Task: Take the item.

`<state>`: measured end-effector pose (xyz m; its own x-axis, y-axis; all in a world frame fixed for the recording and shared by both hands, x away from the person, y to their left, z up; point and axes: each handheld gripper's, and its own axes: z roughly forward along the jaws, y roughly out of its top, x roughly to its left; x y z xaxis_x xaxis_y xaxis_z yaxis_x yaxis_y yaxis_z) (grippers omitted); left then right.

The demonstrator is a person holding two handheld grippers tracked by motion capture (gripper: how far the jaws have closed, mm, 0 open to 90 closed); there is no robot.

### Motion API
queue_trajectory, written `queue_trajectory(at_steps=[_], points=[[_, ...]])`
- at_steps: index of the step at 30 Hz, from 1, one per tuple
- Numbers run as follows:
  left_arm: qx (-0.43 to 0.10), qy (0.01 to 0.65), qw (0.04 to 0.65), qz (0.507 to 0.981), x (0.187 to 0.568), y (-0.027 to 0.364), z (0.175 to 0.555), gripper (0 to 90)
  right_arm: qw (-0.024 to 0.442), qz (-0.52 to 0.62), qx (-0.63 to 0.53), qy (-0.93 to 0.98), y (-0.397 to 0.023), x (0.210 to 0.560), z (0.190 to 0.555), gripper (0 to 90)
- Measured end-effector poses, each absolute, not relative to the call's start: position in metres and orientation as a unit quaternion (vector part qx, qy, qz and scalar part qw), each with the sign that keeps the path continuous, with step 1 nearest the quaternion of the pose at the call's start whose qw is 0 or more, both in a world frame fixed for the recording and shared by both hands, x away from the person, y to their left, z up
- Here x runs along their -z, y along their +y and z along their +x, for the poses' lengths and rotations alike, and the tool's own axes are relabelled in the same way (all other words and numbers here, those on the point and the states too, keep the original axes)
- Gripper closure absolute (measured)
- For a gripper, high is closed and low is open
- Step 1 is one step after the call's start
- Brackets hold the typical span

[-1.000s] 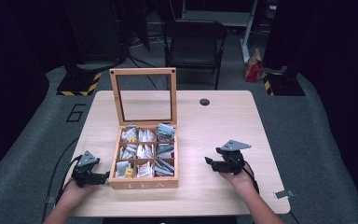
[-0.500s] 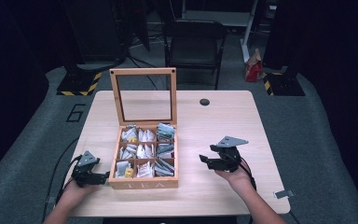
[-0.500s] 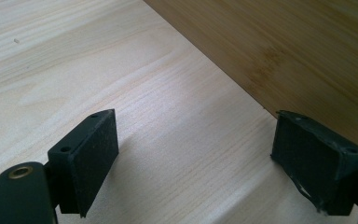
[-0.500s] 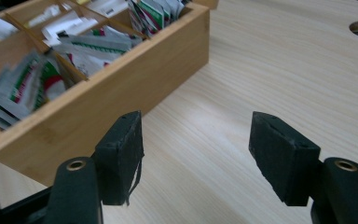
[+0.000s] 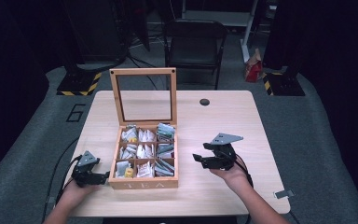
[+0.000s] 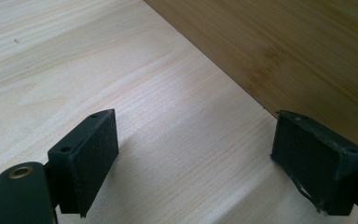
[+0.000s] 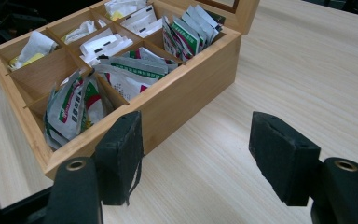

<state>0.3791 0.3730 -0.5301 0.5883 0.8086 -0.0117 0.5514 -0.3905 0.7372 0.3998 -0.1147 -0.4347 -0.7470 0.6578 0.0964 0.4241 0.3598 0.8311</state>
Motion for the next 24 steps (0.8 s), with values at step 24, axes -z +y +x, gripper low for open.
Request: queue_trajectory(at_steps=[24], points=[[-0.181,0.415,0.362,0.815,0.53,0.373,0.38,14.0,0.12,0.302,-0.461,0.826,-0.097,0.419,0.401,36.2]])
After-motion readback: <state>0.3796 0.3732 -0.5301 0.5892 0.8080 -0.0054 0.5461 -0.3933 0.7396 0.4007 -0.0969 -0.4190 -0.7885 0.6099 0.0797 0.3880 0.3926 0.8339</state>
